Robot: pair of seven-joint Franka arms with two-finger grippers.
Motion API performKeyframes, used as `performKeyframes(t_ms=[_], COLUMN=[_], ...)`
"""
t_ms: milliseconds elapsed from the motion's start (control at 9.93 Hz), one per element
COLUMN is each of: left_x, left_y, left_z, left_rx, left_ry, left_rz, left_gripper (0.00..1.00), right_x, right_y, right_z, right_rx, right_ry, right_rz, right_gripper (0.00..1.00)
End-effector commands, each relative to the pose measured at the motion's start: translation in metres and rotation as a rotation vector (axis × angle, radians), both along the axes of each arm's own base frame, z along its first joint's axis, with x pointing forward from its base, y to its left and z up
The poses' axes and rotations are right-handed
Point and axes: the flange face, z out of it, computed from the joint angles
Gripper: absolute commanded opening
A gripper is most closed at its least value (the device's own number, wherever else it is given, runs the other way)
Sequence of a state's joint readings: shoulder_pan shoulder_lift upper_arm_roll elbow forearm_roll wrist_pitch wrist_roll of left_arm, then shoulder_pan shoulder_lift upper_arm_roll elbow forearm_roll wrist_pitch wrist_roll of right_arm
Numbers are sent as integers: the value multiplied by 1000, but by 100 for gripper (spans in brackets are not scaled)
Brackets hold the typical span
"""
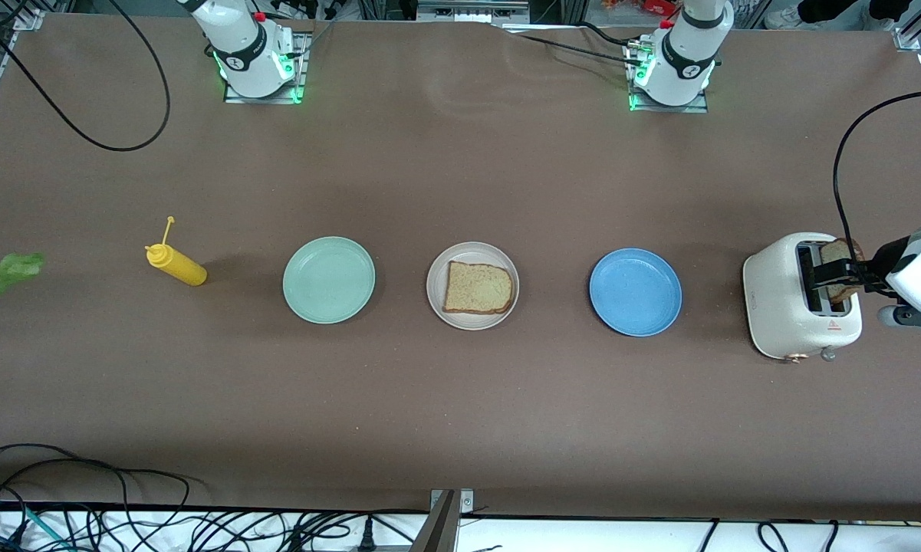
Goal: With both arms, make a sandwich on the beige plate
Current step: 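Lift the lettuce leaf with the right gripper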
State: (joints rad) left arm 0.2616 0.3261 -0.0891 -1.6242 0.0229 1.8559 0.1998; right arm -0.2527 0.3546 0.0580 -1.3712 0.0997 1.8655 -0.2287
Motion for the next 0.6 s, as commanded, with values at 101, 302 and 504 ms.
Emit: performKeyframes(t_ms=[101,302,504], left_x=[1,1,1], left_y=[1,1,1], left_z=[3,3,3], left_rx=[25,25,25], left_ry=[11,11,12], left_rz=[-21,-21,-21], left_gripper=[100,100,100], right_x=[10,10,9], right_y=[91,160,250], right_z=[3,7,-9], right_rx=[-29,-90,-65], right_ry=[15,16,24], right_rz=[93,118,97], right_gripper=[0,0,0])
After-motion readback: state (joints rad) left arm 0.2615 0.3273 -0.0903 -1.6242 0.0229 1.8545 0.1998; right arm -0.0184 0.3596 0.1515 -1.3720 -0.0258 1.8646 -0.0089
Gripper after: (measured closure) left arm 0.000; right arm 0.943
